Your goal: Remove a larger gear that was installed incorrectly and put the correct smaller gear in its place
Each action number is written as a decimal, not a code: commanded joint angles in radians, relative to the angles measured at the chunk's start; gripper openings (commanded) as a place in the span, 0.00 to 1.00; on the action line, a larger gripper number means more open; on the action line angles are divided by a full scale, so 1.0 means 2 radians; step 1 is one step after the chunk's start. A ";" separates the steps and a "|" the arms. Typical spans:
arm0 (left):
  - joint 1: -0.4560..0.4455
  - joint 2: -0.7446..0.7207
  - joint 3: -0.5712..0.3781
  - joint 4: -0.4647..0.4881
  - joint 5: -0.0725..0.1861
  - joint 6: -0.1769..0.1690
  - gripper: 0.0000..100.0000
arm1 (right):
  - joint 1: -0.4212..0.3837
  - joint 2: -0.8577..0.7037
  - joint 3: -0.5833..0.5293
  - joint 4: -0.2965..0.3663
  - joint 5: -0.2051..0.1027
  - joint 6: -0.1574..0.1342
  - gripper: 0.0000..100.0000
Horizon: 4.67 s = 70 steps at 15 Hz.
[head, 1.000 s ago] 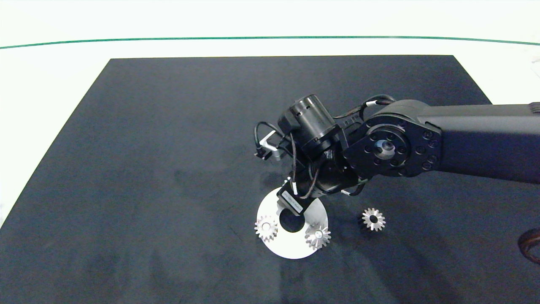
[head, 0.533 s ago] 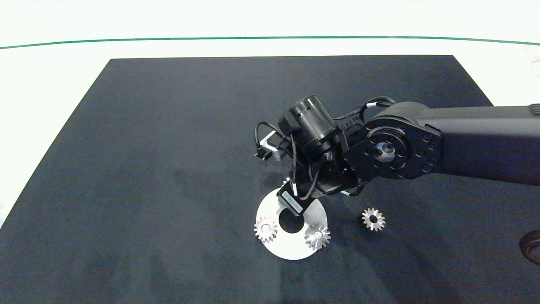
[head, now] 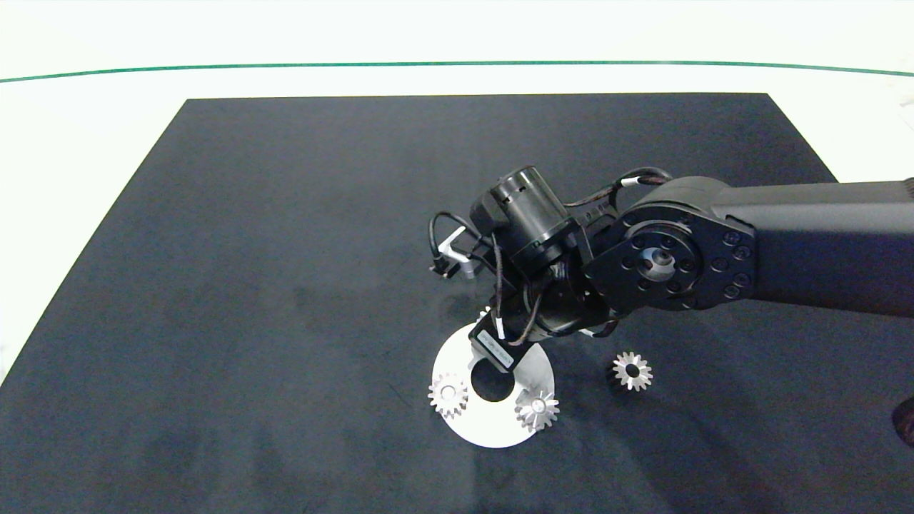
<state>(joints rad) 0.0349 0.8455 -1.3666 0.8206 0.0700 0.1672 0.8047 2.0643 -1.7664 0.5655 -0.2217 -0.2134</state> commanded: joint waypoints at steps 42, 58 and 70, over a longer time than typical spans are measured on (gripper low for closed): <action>0.001 -0.002 0.002 0.002 0.000 0.008 1.00 | 0.010 -0.014 0.036 -0.014 -0.042 0.009 1.00; 0.000 -0.002 0.002 0.002 0.000 0.009 1.00 | 0.010 -0.007 0.037 -0.014 -0.042 0.010 0.73; 0.000 -0.002 0.002 0.002 0.000 0.009 1.00 | 0.010 -0.007 0.040 -0.015 -0.040 0.011 0.49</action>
<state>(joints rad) 0.0349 0.8409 -1.3623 0.8206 0.0683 0.1847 0.8249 2.0470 -1.6874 0.5319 -0.3011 -0.1900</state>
